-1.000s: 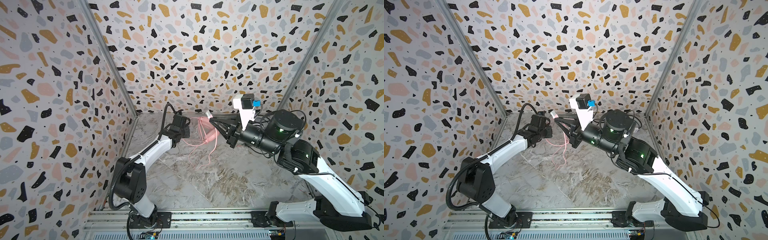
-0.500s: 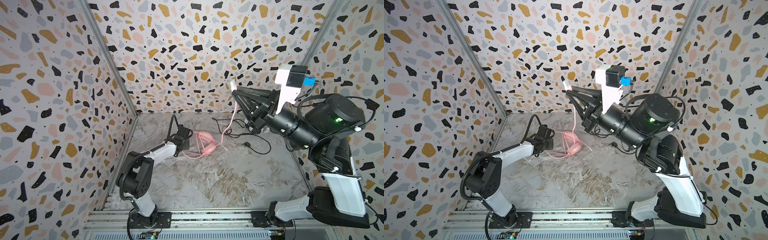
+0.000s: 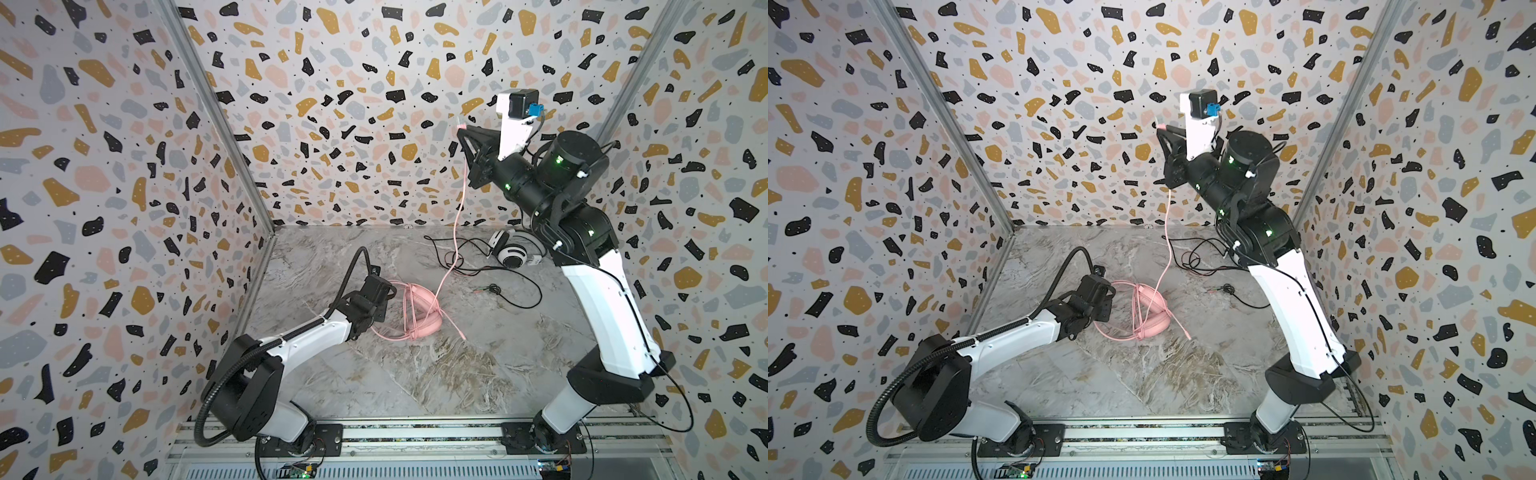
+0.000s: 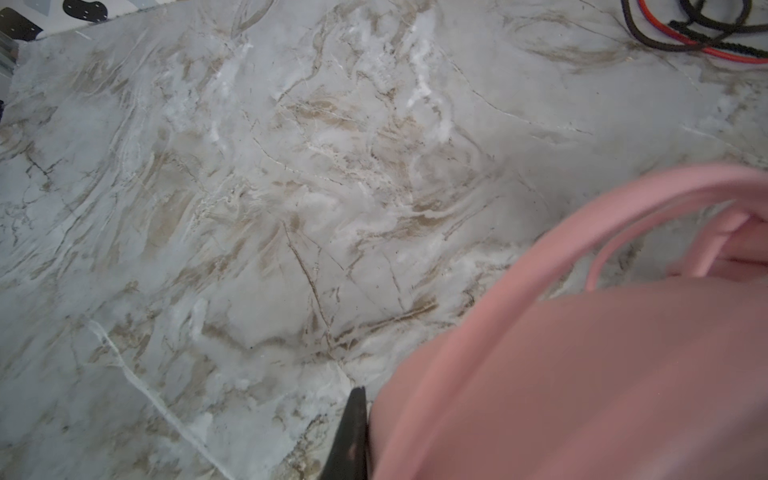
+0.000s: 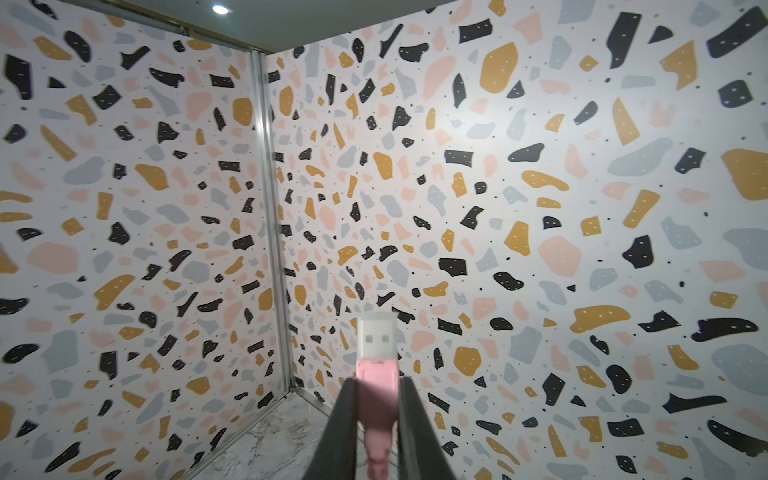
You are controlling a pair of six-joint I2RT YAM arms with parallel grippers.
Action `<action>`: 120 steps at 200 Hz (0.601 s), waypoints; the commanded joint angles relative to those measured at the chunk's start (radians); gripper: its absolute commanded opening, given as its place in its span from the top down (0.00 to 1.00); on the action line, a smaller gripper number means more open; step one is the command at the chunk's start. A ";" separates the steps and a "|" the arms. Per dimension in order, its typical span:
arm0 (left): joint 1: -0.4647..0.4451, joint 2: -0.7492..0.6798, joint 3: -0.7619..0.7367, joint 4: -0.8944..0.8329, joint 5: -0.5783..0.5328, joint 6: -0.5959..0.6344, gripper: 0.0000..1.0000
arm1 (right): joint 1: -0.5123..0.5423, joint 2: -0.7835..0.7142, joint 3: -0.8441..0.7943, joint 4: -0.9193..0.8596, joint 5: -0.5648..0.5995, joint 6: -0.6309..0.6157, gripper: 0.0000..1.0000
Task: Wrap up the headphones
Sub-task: 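Lift the USB plug high with the right gripper, pulling the cable taut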
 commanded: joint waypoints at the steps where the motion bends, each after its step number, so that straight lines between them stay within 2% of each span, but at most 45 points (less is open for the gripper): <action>1: -0.068 -0.077 -0.015 0.064 0.045 0.007 1.00 | -0.062 0.033 0.040 0.090 -0.054 0.030 0.96; 42: -0.187 -0.159 -0.073 0.023 0.180 0.006 1.00 | -0.155 0.152 0.050 0.167 -0.056 0.033 0.96; 77: -0.206 -0.232 -0.104 0.033 0.345 -0.021 1.00 | -0.229 0.294 0.142 0.170 -0.072 0.063 0.96; 120: -0.224 -0.347 -0.098 -0.015 0.441 -0.049 1.00 | -0.306 0.385 0.085 0.155 -0.101 0.116 0.96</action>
